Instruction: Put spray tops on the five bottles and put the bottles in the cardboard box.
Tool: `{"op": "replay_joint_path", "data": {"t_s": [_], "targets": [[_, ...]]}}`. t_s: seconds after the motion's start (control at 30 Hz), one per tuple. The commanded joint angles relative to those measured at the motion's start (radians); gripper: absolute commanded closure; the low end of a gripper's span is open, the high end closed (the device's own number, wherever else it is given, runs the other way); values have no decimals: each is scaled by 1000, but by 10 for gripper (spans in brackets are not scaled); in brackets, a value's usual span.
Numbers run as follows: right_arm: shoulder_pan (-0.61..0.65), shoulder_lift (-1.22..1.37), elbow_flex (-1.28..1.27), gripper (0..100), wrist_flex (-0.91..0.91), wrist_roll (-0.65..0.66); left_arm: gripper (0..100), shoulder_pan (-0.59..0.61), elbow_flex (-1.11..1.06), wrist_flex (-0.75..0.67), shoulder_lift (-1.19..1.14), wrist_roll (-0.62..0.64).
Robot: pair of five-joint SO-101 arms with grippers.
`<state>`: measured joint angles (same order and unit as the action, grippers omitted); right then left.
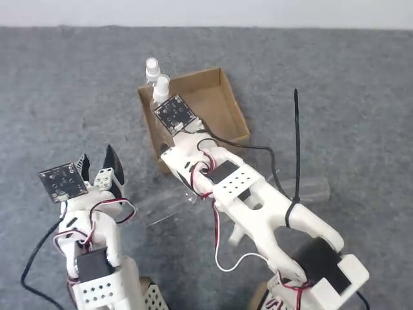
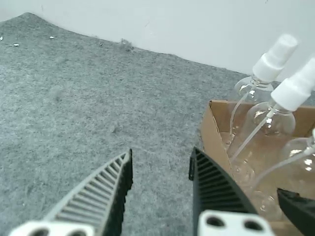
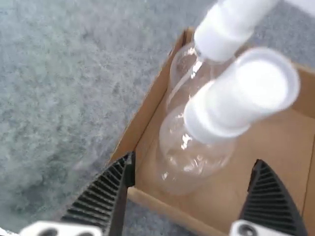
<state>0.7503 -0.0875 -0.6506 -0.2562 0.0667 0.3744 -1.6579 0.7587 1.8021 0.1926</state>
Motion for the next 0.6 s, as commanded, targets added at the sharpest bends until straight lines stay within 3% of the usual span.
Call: {"op": "replay_joint_path", "data": {"t_s": [0.0, 0.57], "targets": [[4, -120, 60, 701, -68, -9, 822, 9, 10, -26, 20, -6], [1, -384, 61, 701, -383, -9, 822, 9, 10, -26, 20, -6]]}}
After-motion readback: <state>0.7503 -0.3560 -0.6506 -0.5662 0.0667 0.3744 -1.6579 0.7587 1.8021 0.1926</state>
